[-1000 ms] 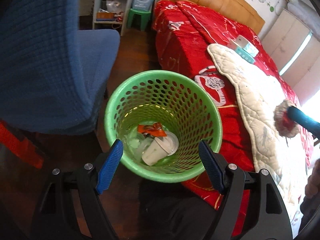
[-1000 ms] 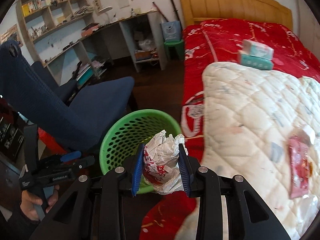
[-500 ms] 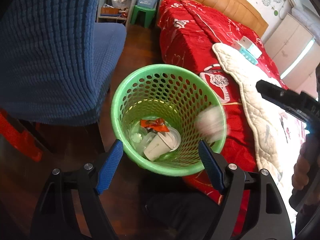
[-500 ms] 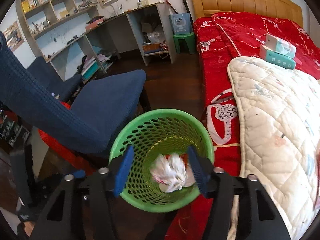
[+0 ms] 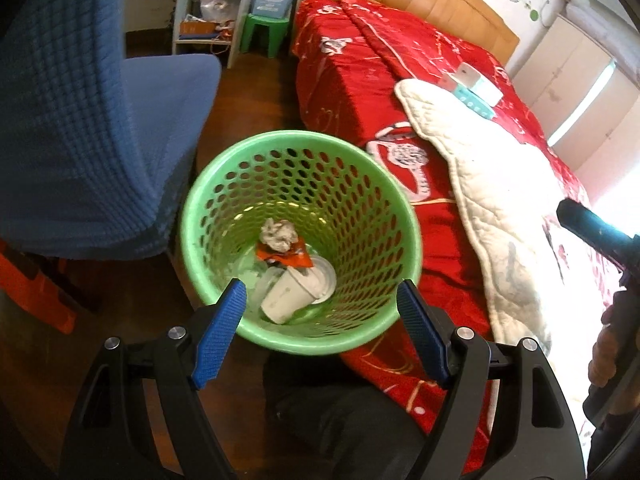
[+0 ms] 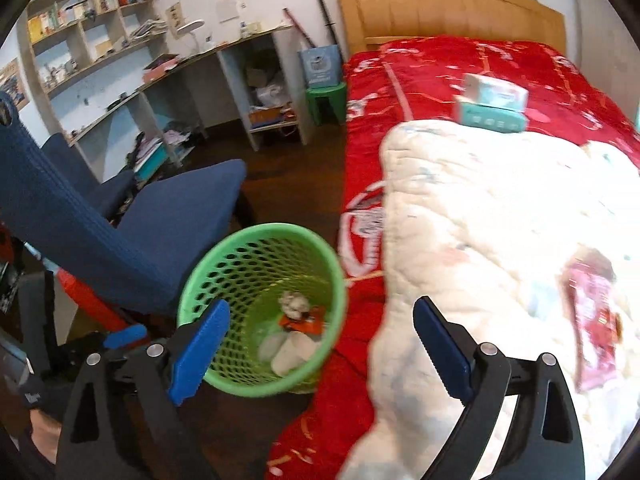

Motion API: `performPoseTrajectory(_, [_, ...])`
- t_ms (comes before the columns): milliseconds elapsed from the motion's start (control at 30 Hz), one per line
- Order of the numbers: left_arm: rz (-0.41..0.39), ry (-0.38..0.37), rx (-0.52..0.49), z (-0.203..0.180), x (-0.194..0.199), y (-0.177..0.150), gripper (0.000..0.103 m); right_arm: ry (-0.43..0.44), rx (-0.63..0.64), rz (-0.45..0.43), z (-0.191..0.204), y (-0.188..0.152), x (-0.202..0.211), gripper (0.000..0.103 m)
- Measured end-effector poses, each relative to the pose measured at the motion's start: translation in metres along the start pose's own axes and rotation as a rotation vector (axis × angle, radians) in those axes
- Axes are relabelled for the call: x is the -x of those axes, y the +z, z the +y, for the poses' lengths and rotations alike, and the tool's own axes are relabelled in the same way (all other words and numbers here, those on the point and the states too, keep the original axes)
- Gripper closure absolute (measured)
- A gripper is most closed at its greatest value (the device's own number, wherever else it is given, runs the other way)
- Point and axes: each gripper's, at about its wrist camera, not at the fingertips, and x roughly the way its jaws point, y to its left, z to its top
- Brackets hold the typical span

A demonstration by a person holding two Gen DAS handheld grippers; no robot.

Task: Collect trash
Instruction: 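Return the right tool to the bed and grasp the clear round dome lid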

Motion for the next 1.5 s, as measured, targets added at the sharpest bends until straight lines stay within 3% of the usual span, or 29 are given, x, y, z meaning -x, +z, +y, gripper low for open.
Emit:
performPoseTrajectory(400, [0.01,-0.036,-0.088,-0.052,-0.002,-0.001,0.022,-0.187,-0.073,-0.026,-0.087,-0.038,0.062,0.01])
performPoseTrajectory(733, [0.036,-0.065,-0.156,-0.093,-0.011,-0.002,0.02,-0.329,-0.209,-0.02,-0.174,-0.076,0.101,0.01])
performPoseTrajectory(1133, [0.07,-0.093,-0.23,-0.144,-0.026,-0.001,0.02,-0.356,-0.28,0.03,-0.228,-0.103,0.096,0.011])
performPoseTrajectory(1333, [0.084,-0.112,-0.245,-0.168,-0.032,0.003,0.02,-0.342,-0.266,0.058,-0.232,-0.101,0.084,0.026])
performPoseTrajectory(1400, [0.087,-0.125,-0.251,-0.179,-0.035,0.005,0.02,-0.334,-0.268,0.068,-0.235,-0.102,0.08,0.033])
performPoseTrajectory(1467, [0.088,-0.139,-0.266,-0.192,-0.037,0.008,0.02,-0.333,-0.268,0.083,-0.237,-0.102,0.077,0.047])
performPoseTrajectory(1500, [0.088,-0.144,-0.276,-0.199,-0.038,0.008,0.02,-0.335,-0.268,0.086,-0.237,-0.103,0.077,0.047])
